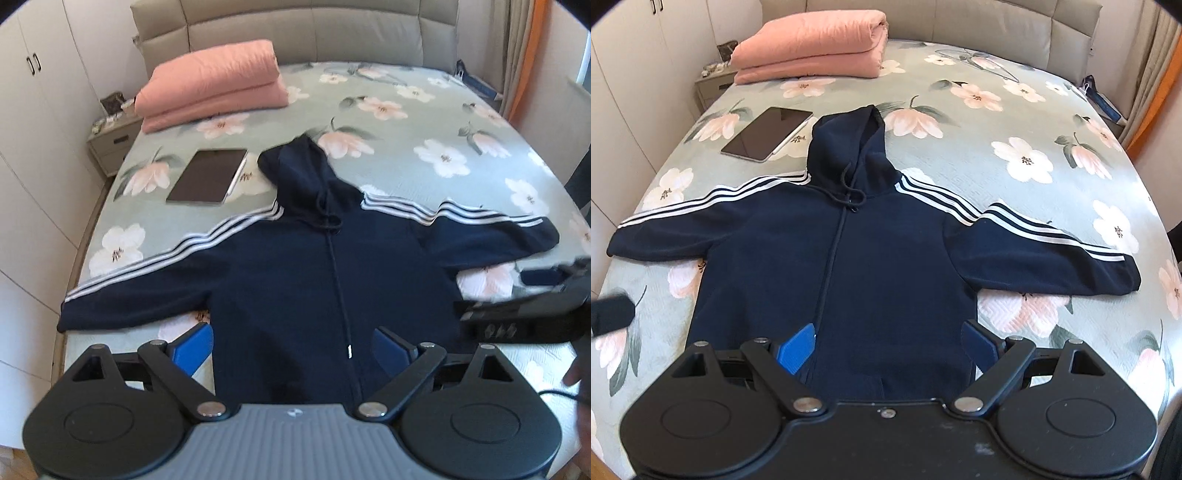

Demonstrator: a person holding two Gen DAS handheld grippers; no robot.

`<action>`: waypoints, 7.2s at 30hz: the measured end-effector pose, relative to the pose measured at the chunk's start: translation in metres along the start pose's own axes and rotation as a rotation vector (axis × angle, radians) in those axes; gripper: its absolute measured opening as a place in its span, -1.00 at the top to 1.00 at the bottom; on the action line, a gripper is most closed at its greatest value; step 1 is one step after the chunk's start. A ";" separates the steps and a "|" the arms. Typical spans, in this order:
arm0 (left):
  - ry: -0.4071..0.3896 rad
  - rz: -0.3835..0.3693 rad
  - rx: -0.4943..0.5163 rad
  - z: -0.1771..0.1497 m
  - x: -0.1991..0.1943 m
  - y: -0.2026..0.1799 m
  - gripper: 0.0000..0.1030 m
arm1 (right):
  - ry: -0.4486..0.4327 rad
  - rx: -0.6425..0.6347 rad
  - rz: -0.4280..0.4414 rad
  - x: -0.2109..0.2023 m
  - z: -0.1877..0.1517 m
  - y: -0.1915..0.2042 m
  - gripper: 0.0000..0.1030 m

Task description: Fold large clothes

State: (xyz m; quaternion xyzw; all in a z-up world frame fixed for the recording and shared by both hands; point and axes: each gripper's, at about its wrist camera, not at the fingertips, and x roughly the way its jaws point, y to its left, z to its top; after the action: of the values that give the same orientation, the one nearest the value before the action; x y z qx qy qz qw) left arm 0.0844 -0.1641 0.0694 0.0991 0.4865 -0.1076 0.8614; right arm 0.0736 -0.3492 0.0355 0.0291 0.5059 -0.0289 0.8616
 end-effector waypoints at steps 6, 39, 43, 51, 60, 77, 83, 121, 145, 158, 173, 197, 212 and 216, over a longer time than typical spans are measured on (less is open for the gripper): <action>0.000 -0.056 -0.027 -0.002 0.008 0.022 -0.80 | -0.016 0.048 -0.017 -0.013 0.012 0.005 -0.98; 0.080 -0.049 0.090 -0.011 0.034 0.001 -0.80 | 0.053 0.145 -0.016 0.002 -0.003 0.006 -0.98; 0.080 -0.049 0.084 -0.016 0.041 -0.002 -0.80 | 0.062 0.139 -0.018 0.011 -0.009 0.005 -0.98; 0.025 -0.073 0.137 -0.028 0.091 -0.022 -0.81 | 0.000 0.172 -0.009 0.059 -0.032 -0.014 -0.98; -0.164 -0.052 0.171 -0.053 0.161 -0.062 -0.76 | -0.242 0.329 -0.034 0.116 -0.087 -0.099 -0.98; -0.177 -0.066 0.286 -0.022 0.233 -0.124 -0.75 | -0.248 0.509 -0.330 0.244 -0.047 -0.400 -0.61; -0.116 -0.070 0.299 -0.025 0.258 -0.134 -0.75 | -0.249 0.761 -0.392 0.273 -0.033 -0.492 -0.61; -0.149 0.044 0.154 -0.069 0.211 -0.055 -0.75 | -0.592 0.241 -0.237 0.160 0.033 -0.257 0.74; -0.193 -0.135 -0.243 -0.031 0.259 0.177 -0.76 | -0.147 0.178 0.024 0.206 -0.043 0.043 -0.54; -0.101 -0.248 -0.446 0.061 0.374 0.186 0.80 | -0.134 0.191 -0.038 0.198 -0.070 0.061 -0.54; -0.131 -0.021 -0.390 0.003 0.336 0.227 0.72 | -0.234 0.085 -0.136 0.225 -0.019 0.067 -0.43; -0.116 0.001 -0.517 -0.115 0.270 0.318 0.70 | -0.134 0.133 -0.003 0.206 -0.077 0.091 0.59; -0.126 0.040 -0.757 -0.137 0.275 0.385 0.18 | -0.079 0.126 -0.017 0.189 -0.103 0.097 0.45; -0.129 0.048 -0.786 -0.141 0.279 0.393 0.12 | -0.070 0.126 -0.016 0.190 -0.106 0.101 0.45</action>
State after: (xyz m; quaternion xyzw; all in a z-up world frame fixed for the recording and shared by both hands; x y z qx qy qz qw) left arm 0.2201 0.2258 -0.2156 -0.2336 0.4328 0.1010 0.8648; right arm 0.0815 -0.2440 -0.1798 0.0783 0.4730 -0.0684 0.8749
